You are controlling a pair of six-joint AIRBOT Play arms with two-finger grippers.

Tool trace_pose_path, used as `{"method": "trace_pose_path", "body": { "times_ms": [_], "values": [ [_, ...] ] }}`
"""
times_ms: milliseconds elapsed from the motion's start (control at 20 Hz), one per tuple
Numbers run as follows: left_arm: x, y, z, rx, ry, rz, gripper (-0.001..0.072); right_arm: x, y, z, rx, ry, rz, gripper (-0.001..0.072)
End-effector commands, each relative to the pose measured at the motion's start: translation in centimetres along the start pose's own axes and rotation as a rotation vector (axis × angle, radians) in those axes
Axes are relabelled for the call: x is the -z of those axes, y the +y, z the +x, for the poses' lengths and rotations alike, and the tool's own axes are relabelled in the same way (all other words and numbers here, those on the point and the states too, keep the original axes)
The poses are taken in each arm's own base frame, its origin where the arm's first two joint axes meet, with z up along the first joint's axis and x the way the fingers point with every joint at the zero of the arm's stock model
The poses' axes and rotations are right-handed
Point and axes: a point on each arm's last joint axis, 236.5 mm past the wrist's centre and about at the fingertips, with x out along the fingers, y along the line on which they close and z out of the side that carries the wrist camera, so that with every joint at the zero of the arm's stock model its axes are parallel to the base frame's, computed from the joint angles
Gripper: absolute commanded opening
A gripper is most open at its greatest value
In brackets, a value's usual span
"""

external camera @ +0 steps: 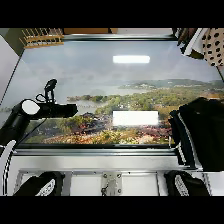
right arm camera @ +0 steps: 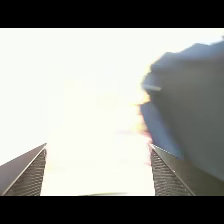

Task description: Fold the clothes and pants, and hang the long-sleeved shirts on hangers.

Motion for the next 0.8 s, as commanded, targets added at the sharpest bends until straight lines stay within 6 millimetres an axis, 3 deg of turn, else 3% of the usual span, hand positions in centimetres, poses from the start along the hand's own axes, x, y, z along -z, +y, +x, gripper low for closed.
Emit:
{"method": "trace_pose_path", "body": {
  "times_ms": [0, 100, 250, 300, 400, 450, 750],
  "values": [
    [0.0, -1.2, 0.0, 0.049, 0.002, -0.032, 0.0006, 1.1, 9.0, 5.1, -0.227, 0.064, -0.161, 0.0680],
    [0.0, -1.6, -0.1, 0.065, 0.000, -0.043, 0.0006, 2.1, 11.8, 7.6, -0.272, 0.103, -0.210, 0.0680],
    [0.0, -1.6, -0.1, 0.067, 0.000, -0.045, 0.0006, 4.5, 13.5, 10.2, -0.291, 0.196, -0.249, 0.0677],
    [0.0, -1.6, -0.1, 0.067, 0.000, -0.045, 0.0006, 5.0, 13.8, 10.7, -0.293, 0.215, -0.256, 0.0619],
    [0.0, -1.6, -0.1, 0.067, 0.000, -0.045, 0.0007, 5.5, 14.1, 11.2, -0.296, 0.233, -0.261, 0.0181],
    [0.0, -1.6, -0.1, 0.066, -0.001, -0.044, 0.0006, 5.5, 14.1, 11.3, -0.296, 0.236, -0.260, 0.0011],
    [0.1, -1.7, -0.1, 0.069, 0.007, -0.045, 0.0006, 5.6, 14.0, 11.3, -0.293, 0.240, -0.261, 0.0016]
  ]
}}
